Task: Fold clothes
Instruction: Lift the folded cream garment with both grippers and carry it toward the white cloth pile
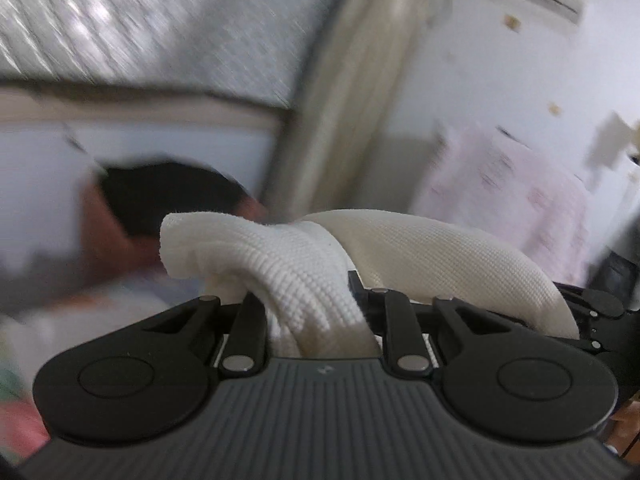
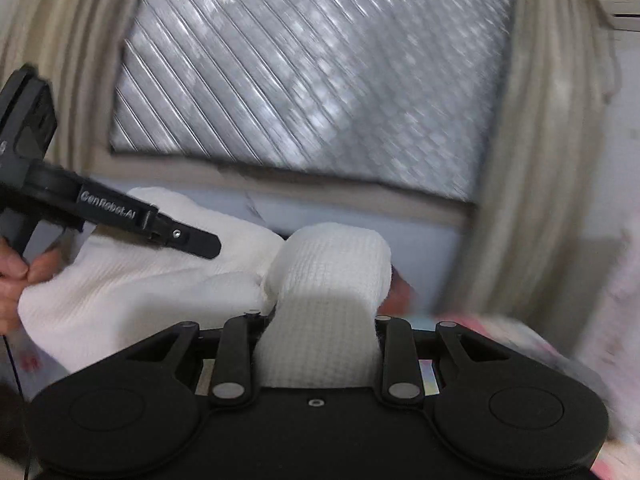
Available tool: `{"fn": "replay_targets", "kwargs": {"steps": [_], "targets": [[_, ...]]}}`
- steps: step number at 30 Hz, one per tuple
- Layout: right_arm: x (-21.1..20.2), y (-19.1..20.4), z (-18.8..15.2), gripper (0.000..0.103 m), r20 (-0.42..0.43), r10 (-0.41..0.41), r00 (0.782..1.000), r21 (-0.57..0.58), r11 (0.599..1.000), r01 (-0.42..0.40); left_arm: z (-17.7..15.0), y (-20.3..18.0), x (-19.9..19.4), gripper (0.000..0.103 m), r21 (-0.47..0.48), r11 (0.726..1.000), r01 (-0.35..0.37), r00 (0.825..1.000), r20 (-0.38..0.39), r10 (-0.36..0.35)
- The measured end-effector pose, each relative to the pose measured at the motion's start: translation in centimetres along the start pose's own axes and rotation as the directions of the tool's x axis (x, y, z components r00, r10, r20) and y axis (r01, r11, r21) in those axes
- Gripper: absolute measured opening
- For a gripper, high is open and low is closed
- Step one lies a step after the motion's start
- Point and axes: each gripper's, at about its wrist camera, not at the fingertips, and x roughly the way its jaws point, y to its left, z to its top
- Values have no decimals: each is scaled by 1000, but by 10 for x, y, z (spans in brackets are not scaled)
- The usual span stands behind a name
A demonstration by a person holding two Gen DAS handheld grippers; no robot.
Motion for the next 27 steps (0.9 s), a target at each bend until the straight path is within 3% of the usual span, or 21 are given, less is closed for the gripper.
{"fn": "replay_targets", "kwargs": {"steps": [3, 5, 7, 8, 10, 11, 14, 19, 21, 23, 25, 27], "targets": [[59, 11, 3, 34, 33, 169, 985, 169, 970, -173, 8, 36, -20, 18, 13, 988, -151, 988, 43, 150], [107, 20, -19, 35, -19, 243, 970, 268, 936, -229, -11, 68, -15, 20, -39, 970, -239, 971, -1, 239], [155, 31, -44, 35, -71, 311, 948, 359, 895, -266, -47, 107, 7, 20, -115, 942, -316, 947, -101, 305], [176, 41, -65, 35, -125, 322, 938, 378, 890, -255, -70, 128, 23, 20, -150, 924, -352, 929, -179, 325], [210, 62, -106, 35, -251, 324, 912, 388, 897, -211, -115, 171, 56, 20, -208, 879, -429, 876, -331, 349], [211, 68, -117, 35, -258, 311, 915, 379, 903, -201, -135, 187, 64, 20, -256, 862, -438, 869, -368, 332], [210, 80, -146, 34, -269, 281, 921, 358, 917, -175, -143, 191, 59, 20, -261, 878, -402, 898, -300, 322], [177, 77, -115, 33, -167, 208, 964, 269, 950, -159, -110, 175, 56, 20, -159, 928, -338, 938, -143, 317], [162, 68, -110, 33, -123, 191, 974, 324, 935, -143, -99, 158, 56, 20, -125, 942, -310, 949, -102, 299], [155, 54, -122, 33, -121, 176, 977, 389, 914, -117, -99, 150, 58, 20, -120, 952, -280, 957, -119, 266], [152, 42, -142, 33, -137, 167, 976, 449, 889, -89, -111, 151, 69, 20, -153, 954, -258, 955, -188, 228], [165, 33, -165, 35, -192, 202, 961, 497, 864, -82, -138, 156, 87, 20, -164, 939, -303, 924, -291, 248]]}}
